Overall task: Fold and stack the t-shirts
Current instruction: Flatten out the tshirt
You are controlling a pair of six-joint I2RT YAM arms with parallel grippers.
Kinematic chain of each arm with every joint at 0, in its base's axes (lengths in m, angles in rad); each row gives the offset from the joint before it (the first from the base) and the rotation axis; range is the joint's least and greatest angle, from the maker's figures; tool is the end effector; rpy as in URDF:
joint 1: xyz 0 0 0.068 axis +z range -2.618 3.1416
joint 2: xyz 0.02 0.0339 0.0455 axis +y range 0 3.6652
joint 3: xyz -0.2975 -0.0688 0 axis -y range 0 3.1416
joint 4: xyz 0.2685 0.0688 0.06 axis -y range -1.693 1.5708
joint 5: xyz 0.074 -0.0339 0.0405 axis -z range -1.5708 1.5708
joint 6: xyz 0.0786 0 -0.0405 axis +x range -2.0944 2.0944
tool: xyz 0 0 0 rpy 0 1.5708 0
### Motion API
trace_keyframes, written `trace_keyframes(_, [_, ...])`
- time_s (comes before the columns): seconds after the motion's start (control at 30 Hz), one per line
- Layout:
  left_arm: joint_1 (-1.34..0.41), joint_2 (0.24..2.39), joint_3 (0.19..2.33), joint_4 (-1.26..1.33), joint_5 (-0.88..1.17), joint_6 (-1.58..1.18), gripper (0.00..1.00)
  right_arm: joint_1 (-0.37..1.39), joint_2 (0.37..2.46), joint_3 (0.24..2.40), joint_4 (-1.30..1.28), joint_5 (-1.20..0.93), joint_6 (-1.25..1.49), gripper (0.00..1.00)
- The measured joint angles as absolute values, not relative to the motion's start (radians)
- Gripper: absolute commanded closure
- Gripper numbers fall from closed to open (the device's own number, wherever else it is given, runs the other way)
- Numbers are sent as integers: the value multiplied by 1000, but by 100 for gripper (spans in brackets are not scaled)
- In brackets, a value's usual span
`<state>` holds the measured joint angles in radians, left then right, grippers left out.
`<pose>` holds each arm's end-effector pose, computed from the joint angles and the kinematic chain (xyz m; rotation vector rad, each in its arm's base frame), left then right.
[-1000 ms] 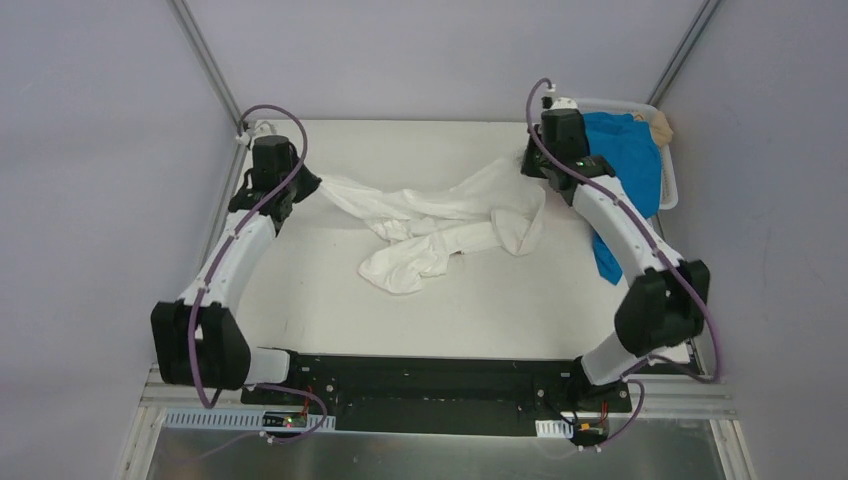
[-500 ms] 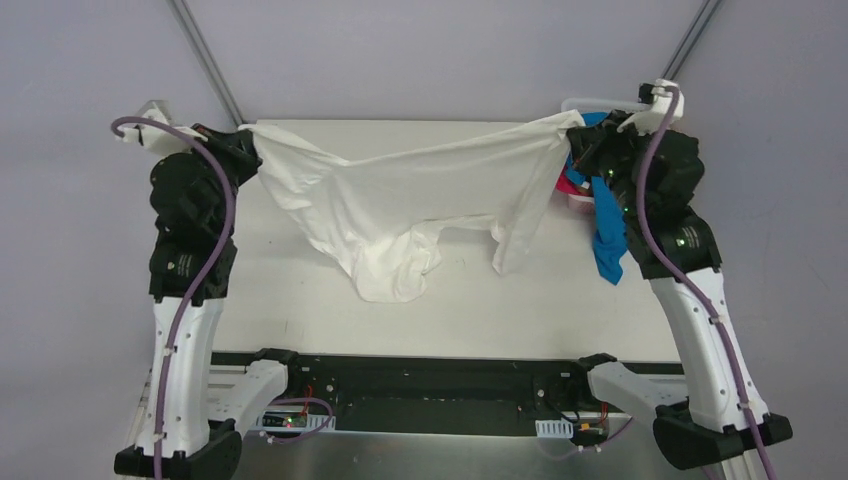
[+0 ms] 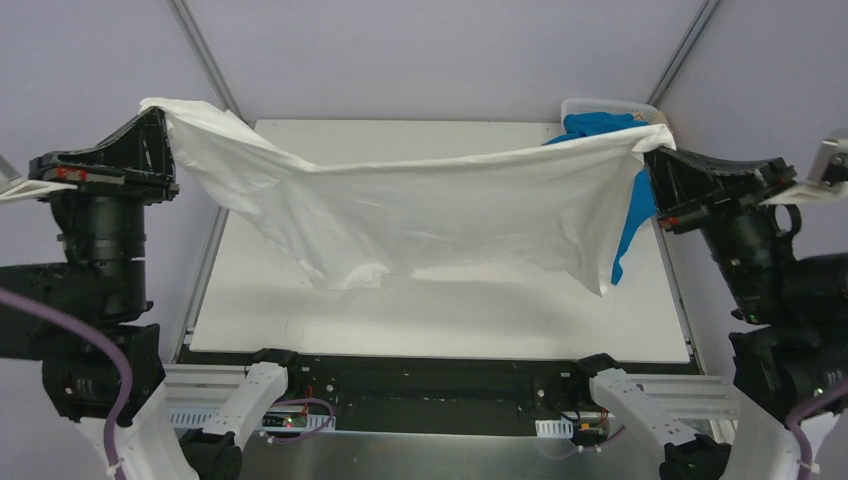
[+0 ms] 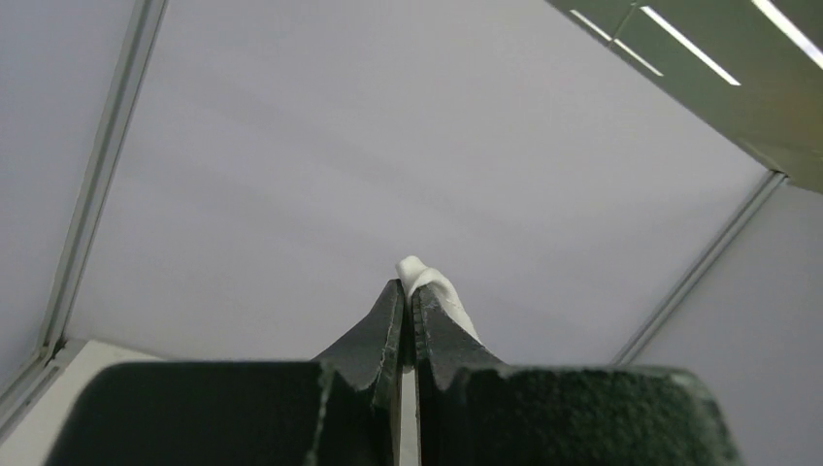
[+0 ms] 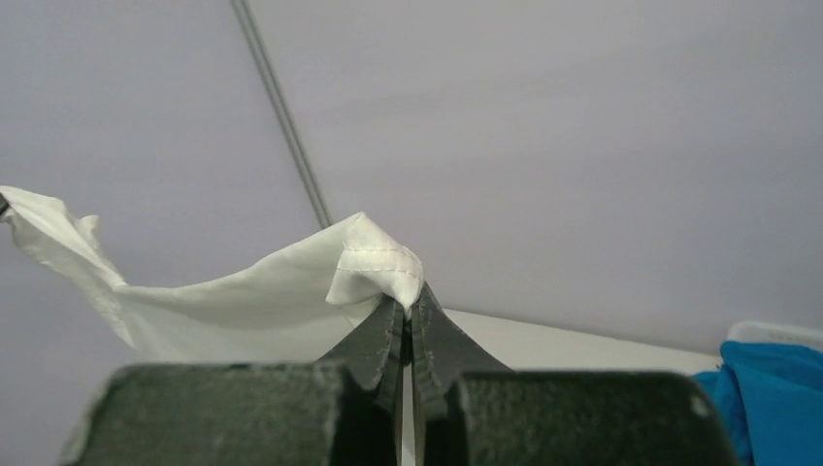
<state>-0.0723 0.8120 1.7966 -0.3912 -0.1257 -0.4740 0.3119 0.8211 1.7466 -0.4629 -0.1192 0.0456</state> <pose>0.0405 0.0069 0.6712 -0.3106 0.9416 -0.4399 0.0608 0.0294 0.6497 -0.2545 1.0903 0.3857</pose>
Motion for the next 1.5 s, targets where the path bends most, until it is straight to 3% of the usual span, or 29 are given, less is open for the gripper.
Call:
trace_keyframes(0.23, [-72, 843, 2045, -429, -80, -447, 100, 312, 789, 1866, -485, -211, 54, 100])
trace_keyframes(0.5, [-72, 949, 2198, -424, -91, -413, 100, 312, 827, 1855, -489, -115, 39, 100])
trace_keyframes(0.63, [-72, 1082, 2189, -413, -120, -396, 100, 312, 884, 1774, -447, 25, 16, 100])
trace_keyframes(0.83, [-72, 1447, 2133, -370, -152, -304, 100, 310, 1073, 1580, -327, 221, -12, 100])
trace_keyframes(0.93, [-72, 1662, 2070, -350, -166, -247, 77, 285, 1245, 1482, -267, 254, -9, 100])
trace_keyframes(1.0, [-72, 1826, 2041, -342, -164, -208, 54, 253, 1392, 1439, -244, 250, 7, 83])
trace_keyframes(1.07, [-72, 2001, 2040, -339, -156, -170, 22, 221, 1552, 1429, -235, 245, 25, 48])
trace_keyframes(1.1, [-72, 2075, 2040, -342, -153, -155, 6, 210, 1616, 1431, -228, 243, 34, 36])
trace_keyframes(1.17, [-72, 2193, 2046, -362, -141, -142, 1, 192, 1765, 1474, -246, 235, 32, 15])
trace_keyframes(1.23, [-72, 2276, 2052, -384, -133, -137, 1, 184, 1897, 1559, -299, 228, 25, 2])
trace_keyframes(1.33, [-72, 2302, 2053, -418, -117, -139, 1, 197, 1946, 1600, -315, 221, 18, 1])
trace_keyframes(1.5, [-72, 2224, 2077, -394, -94, -170, 1, 239, 1853, 1591, -303, 212, 27, 1])
